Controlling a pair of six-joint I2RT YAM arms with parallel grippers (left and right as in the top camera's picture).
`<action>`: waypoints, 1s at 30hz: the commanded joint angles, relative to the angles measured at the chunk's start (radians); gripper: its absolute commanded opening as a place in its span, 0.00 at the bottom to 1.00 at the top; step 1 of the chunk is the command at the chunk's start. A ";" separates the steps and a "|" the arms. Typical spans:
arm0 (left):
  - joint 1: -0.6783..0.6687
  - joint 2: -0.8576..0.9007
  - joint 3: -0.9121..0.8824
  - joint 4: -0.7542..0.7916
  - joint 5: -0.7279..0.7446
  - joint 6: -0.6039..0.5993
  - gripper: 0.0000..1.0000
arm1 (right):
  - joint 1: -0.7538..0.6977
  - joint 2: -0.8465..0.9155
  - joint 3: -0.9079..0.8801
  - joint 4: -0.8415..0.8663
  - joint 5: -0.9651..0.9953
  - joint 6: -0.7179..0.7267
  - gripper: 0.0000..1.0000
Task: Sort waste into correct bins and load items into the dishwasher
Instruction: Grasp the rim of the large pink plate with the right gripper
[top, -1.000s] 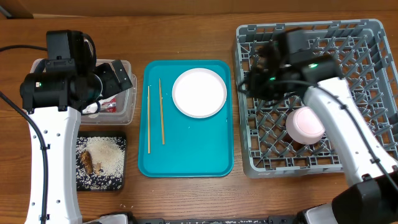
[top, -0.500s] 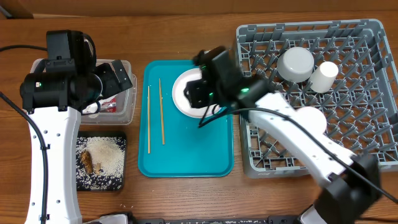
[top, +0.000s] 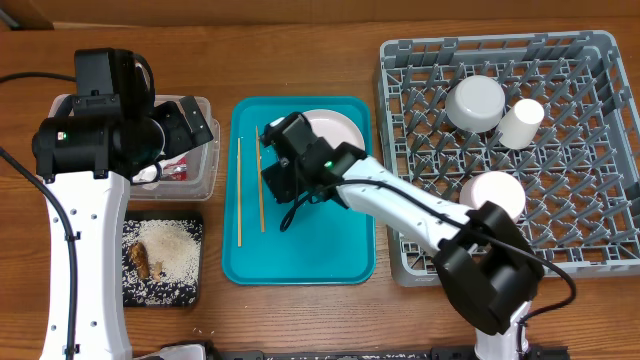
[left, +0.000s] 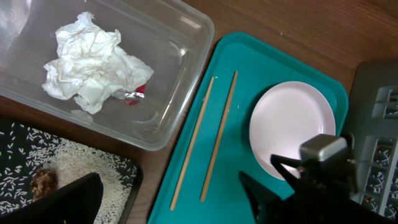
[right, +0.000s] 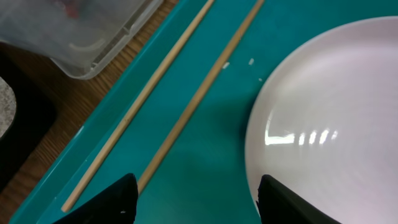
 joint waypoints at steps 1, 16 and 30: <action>-0.002 -0.003 0.014 0.001 -0.001 -0.006 1.00 | 0.003 0.046 -0.002 0.054 0.010 -0.055 0.63; -0.002 -0.003 0.014 0.001 -0.001 -0.006 1.00 | 0.001 0.106 -0.002 0.161 0.116 -0.055 0.55; -0.002 -0.003 0.014 0.001 -0.001 -0.006 1.00 | 0.000 0.147 -0.006 0.151 0.123 -0.054 0.40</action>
